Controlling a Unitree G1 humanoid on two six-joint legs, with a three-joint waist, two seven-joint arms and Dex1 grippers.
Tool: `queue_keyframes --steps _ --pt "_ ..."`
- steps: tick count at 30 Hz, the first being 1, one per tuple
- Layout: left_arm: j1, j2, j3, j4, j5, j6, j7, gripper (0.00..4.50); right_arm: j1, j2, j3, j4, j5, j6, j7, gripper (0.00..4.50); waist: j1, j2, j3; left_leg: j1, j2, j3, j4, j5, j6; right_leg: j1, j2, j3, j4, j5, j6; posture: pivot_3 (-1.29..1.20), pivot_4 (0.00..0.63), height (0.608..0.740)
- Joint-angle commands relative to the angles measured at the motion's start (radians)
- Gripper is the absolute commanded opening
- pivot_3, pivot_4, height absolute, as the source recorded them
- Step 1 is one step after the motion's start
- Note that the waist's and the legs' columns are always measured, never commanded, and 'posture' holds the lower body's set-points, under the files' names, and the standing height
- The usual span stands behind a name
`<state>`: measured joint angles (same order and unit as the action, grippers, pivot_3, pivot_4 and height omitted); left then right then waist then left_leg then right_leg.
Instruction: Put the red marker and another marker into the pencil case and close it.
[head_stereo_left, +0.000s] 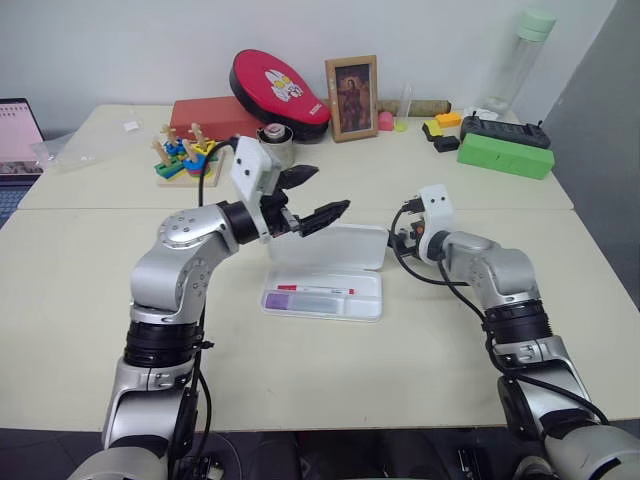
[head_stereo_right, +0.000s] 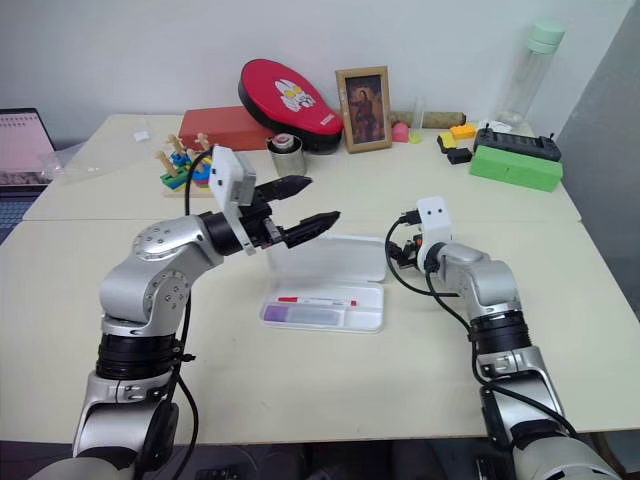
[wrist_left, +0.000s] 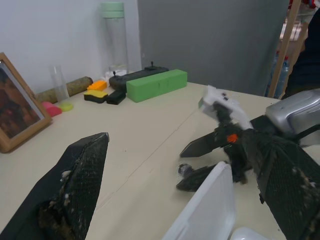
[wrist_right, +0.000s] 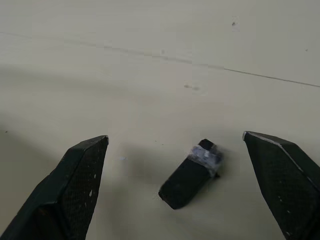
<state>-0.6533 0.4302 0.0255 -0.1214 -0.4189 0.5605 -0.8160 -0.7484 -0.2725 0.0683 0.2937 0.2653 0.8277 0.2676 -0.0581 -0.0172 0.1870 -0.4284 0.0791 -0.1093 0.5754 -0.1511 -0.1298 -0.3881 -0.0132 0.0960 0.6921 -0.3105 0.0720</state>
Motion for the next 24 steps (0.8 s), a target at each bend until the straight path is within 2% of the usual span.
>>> queue_keyframes --steps 1,8,11,15,19,23,24 --pt "-0.028 0.008 -0.017 -0.039 0.000 -0.013 0.004 4.50 -0.009 -0.004 0.026 0.012 -0.060 -0.031 -0.004 3.83 0.000 0.000 0.000 0.000 0.000 0.000 0.000 0.000 0.000 0.000 0.000 0.000 0.000 0.000 0.000 0.00 0.150 0.740" --pt "-0.024 0.014 -0.040 -0.024 0.019 -0.035 0.002 4.50 0.002 -0.007 0.020 -0.004 -0.110 -0.019 -0.013 1.92 -0.001 0.000 0.000 0.000 0.000 0.000 0.000 0.000 0.000 0.000 0.000 0.000 0.000 0.000 0.000 0.00 0.150 0.740" --pt "-0.031 0.009 -0.040 -0.016 0.017 -0.041 0.005 4.50 0.007 -0.008 0.010 -0.016 -0.112 -0.013 -0.012 1.40 0.000 0.000 0.000 0.000 0.000 0.000 0.000 0.000 0.000 0.000 0.000 0.000 0.000 0.000 0.000 0.00 0.150 0.740" --pt "-0.042 0.006 -0.032 0.003 0.011 -0.050 0.006 4.50 0.003 -0.010 -0.008 -0.033 -0.110 -0.021 -0.014 0.42 0.000 0.000 0.000 0.000 0.000 0.000 0.000 0.000 0.000 0.000 0.000 0.000 0.000 0.000 0.000 0.00 0.150 0.740" --pt "-0.044 0.017 -0.027 0.027 0.018 -0.067 -0.002 4.50 -0.023 -0.030 -0.046 -0.053 -0.101 -0.115 0.008 0.30 0.000 0.000 0.000 0.000 0.000 0.000 0.000 0.000 0.000 0.000 0.000 0.000 0.000 0.000 0.000 0.00 0.150 0.740" --pt "-0.051 0.045 -0.016 0.034 0.007 -0.075 -0.031 4.50 -0.039 -0.063 -0.074 -0.124 -0.052 -0.209 0.110 0.30 0.000 0.000 0.000 0.000 0.000 0.000 0.000 0.000 0.000 -0.001 0.000 0.000 0.000 0.000 0.000 0.00 0.150 0.740" --pt "-0.043 0.068 -0.012 0.023 -0.003 -0.071 -0.056 4.50 -0.036 -0.073 -0.086 -0.178 -0.006 -0.230 0.179 0.30 -0.001 0.000 0.000 0.000 0.000 0.000 0.000 0.000 0.000 0.000 0.000 0.000 0.000 0.000 0.000 0.00 0.150 0.740"
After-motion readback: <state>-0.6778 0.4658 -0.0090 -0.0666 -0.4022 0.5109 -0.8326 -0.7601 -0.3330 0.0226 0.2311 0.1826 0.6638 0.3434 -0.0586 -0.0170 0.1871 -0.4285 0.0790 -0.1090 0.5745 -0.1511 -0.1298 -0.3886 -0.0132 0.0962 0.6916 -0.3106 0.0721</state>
